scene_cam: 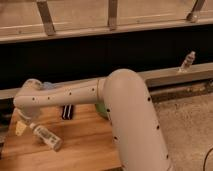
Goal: Stand the bottle upright
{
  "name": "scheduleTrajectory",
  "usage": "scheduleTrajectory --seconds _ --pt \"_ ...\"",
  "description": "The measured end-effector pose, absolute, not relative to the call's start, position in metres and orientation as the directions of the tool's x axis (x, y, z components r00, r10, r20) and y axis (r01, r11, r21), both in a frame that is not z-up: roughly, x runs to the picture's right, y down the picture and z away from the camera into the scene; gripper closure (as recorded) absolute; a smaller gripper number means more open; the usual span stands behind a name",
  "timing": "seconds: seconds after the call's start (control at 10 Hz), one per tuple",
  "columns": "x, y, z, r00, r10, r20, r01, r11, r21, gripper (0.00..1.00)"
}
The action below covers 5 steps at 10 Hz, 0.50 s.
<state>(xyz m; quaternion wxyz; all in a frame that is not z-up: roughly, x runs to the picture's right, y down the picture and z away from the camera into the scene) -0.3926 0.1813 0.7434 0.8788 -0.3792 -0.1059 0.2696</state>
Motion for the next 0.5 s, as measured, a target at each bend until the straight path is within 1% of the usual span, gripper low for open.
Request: scheduleTrajectory --seconds 0.2,0.5 --pt "-0.391 0.1914 0.7546 0.827 0.561 -0.041 -0.406 0.545 -0.734 0.2" --pt "-0.3881 0.194 0.7595 0.822 0.565 -0.071 -0.426 0.526 -0.736 0.2"
